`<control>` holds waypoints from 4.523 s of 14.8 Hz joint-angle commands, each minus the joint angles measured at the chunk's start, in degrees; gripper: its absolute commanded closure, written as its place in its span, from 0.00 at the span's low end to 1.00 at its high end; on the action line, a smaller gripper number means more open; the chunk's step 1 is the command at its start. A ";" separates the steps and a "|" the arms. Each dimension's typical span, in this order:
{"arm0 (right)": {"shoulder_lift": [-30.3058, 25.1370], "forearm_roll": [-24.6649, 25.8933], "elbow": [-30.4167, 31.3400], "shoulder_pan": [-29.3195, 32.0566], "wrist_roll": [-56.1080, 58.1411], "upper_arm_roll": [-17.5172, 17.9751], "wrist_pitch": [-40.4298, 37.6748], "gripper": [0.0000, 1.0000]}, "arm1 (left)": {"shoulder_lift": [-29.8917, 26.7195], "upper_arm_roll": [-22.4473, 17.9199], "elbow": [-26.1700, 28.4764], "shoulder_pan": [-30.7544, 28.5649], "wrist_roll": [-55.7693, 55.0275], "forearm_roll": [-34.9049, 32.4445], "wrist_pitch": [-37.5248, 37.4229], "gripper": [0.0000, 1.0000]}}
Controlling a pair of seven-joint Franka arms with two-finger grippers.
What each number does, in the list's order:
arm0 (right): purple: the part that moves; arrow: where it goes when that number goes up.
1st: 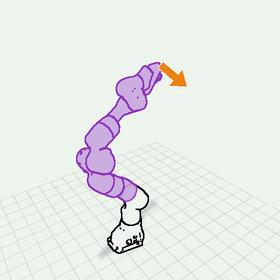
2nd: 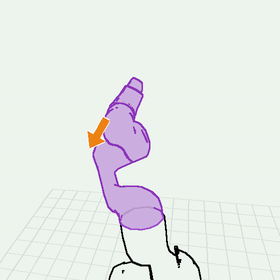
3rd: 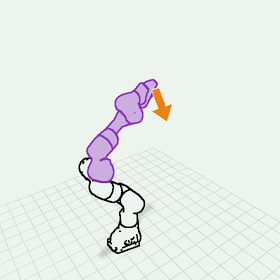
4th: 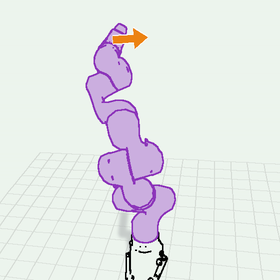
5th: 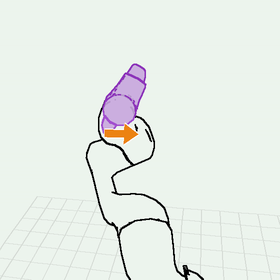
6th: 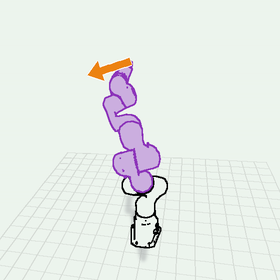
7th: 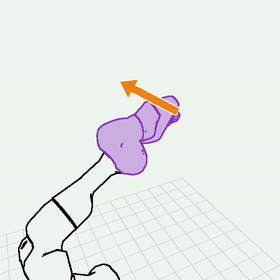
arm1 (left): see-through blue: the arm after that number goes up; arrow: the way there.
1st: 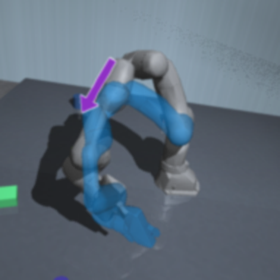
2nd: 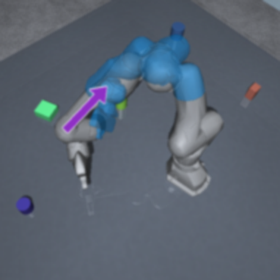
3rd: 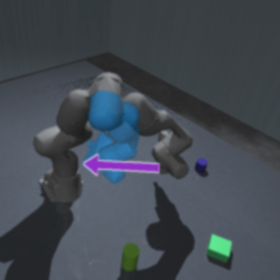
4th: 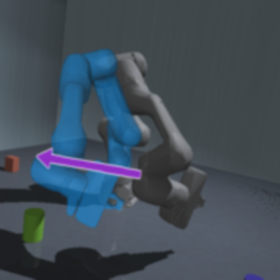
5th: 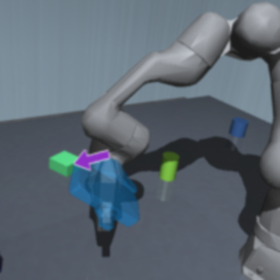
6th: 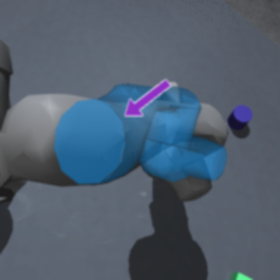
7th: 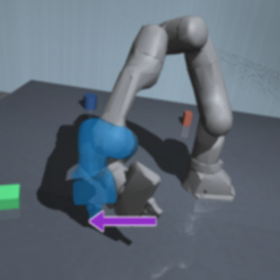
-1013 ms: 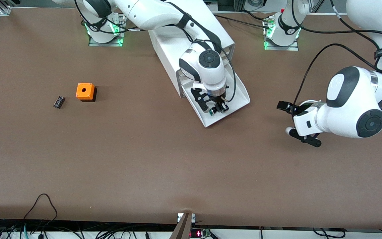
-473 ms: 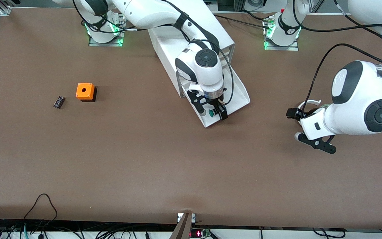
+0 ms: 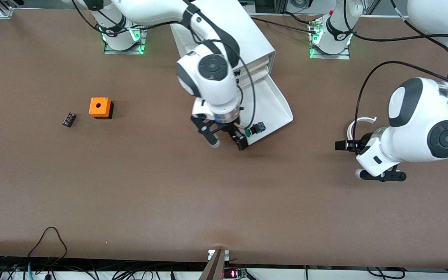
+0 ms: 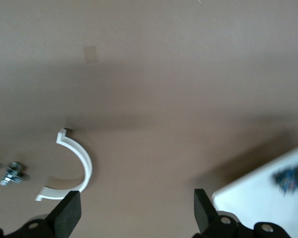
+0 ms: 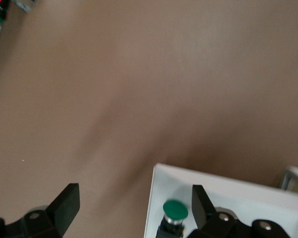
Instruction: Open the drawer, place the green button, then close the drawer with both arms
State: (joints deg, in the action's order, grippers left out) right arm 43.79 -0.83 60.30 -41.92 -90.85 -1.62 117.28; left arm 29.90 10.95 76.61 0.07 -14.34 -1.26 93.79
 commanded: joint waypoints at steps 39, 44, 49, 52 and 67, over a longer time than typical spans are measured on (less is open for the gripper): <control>-50.11 1.80 42.45 38.92 90.41 1.79 -17.79 0.00 | -0.37 12.86 35.63 14.60 -47.63 -3.59 39.46 0.01; -50.11 1.80 42.36 42.27 90.33 5.13 -17.88 0.00 | -0.28 14.53 36.15 15.04 -47.62 -0.07 39.19 0.01; -48.89 1.98 40.87 41.74 90.58 5.49 -17.88 0.00 | -0.11 16.81 36.16 15.13 -48.06 3.89 37.44 0.01; -48.18 1.71 39.99 41.74 89.80 5.49 -17.88 0.00 | 0.86 18.04 36.16 14.87 -47.89 4.33 37.35 0.01; -47.57 1.54 39.37 41.83 85.93 5.05 -18.05 0.00 | 0.95 20.60 36.60 15.31 -48.85 8.73 33.83 0.01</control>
State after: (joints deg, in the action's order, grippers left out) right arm -4.27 0.64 101.08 -0.60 -4.19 2.89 99.93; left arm 31.33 31.10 112.84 15.36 -62.74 5.79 128.26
